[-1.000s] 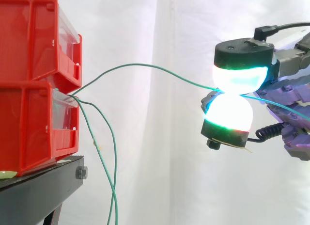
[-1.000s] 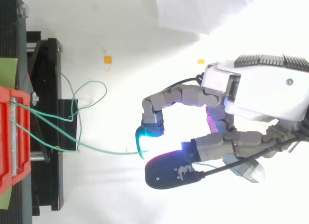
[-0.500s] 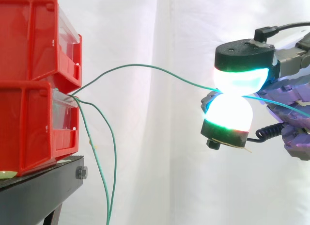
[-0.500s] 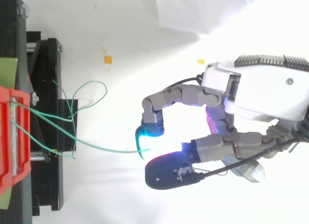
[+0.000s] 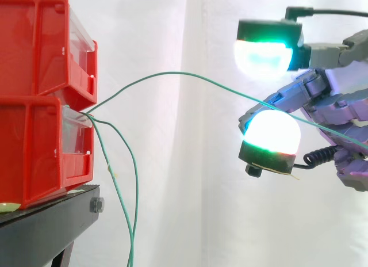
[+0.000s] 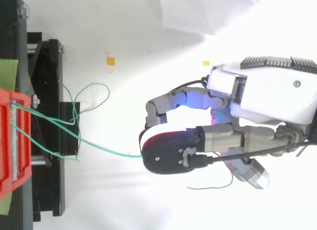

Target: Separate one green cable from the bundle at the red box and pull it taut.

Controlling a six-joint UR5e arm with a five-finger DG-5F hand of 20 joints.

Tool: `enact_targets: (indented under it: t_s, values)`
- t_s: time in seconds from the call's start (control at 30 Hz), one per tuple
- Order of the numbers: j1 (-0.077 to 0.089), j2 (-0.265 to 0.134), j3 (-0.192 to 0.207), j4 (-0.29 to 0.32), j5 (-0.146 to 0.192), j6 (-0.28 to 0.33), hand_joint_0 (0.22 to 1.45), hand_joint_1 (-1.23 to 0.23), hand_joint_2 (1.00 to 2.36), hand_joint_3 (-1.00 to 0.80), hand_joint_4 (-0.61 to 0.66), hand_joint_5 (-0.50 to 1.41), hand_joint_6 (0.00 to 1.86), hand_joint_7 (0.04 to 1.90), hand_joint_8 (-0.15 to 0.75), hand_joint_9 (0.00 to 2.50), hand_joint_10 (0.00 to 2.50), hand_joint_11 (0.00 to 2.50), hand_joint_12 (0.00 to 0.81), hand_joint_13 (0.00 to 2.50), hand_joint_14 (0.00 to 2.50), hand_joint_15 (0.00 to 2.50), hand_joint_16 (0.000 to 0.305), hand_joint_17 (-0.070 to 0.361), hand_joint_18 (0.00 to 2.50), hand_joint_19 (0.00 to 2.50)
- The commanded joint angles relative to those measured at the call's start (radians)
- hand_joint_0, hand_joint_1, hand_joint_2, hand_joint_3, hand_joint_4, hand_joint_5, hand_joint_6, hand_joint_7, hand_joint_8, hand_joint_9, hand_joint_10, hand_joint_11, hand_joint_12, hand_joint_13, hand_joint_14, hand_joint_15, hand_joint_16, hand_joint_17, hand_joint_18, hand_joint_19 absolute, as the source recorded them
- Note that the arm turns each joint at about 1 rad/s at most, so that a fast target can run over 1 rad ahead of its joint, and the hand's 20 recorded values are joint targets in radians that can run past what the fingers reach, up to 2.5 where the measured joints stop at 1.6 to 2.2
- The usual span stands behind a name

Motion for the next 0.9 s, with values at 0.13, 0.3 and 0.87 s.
enact_targets:
  t_s: [0.13, 0.3, 0.87]
  values:
    - [0.0, 0.0, 0.0, 0.0, 0.0, -0.002, 0.71, -0.52, 1.0, -0.5, -0.05, 0.15, 0.5, 1.26, 0.113, 2.28, 0.03, 0.68, 0.394, 1.73, 0.02, 0.78, 0.041, 0.092, 1.22, 0.9]
    - [0.0, 0.0, 0.0, 0.0, 0.002, -0.004, 0.73, -0.57, 1.01, -0.43, -0.06, 0.15, 0.5, 1.28, 0.125, 2.29, 0.02, 0.69, 0.398, 1.73, 0.02, 0.78, 0.04, 0.091, 1.23, 0.9]
    - [0.0, 0.0, 0.0, 0.0, 0.003, -0.005, 0.5, -0.5, 1.0, -0.5, -0.02, 0.15, 0.5, 1.3, 0.156, 2.26, 0.02, 0.65, 0.396, 1.74, 0.02, 0.76, 0.051, 0.114, 1.25, 0.87]
